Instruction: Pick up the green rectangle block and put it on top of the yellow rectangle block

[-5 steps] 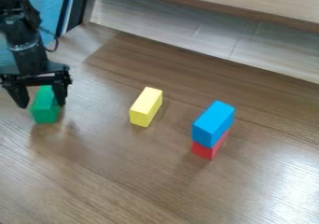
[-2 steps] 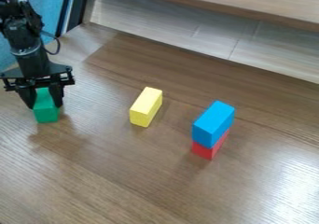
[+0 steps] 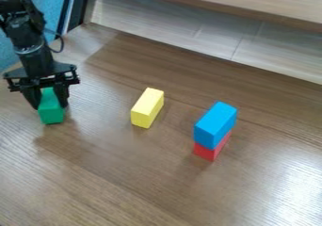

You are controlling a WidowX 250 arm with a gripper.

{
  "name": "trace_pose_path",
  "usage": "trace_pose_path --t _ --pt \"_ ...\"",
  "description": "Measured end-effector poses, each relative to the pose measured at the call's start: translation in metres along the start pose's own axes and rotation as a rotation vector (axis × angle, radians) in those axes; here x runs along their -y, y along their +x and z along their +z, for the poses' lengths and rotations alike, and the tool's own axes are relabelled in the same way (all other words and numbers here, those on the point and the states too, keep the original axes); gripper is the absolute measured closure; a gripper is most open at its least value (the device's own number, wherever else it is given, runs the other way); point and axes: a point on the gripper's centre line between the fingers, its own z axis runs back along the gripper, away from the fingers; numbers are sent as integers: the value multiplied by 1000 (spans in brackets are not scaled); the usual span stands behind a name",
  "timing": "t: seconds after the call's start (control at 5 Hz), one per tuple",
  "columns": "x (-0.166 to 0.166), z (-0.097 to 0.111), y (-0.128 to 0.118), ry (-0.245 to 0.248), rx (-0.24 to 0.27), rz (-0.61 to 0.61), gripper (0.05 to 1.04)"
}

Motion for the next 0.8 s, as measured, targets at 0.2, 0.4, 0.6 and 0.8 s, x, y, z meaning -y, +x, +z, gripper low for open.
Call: trace_pose_path --t 0.2,0.4,0.6,0.8 --pt "48 25 8 -87 46 -136 515" --pt "82 45 13 -149 86 -215 515" --pt "112 55 13 -186 113 -312 515" --pt "134 54 5 -208 102 -392 515"
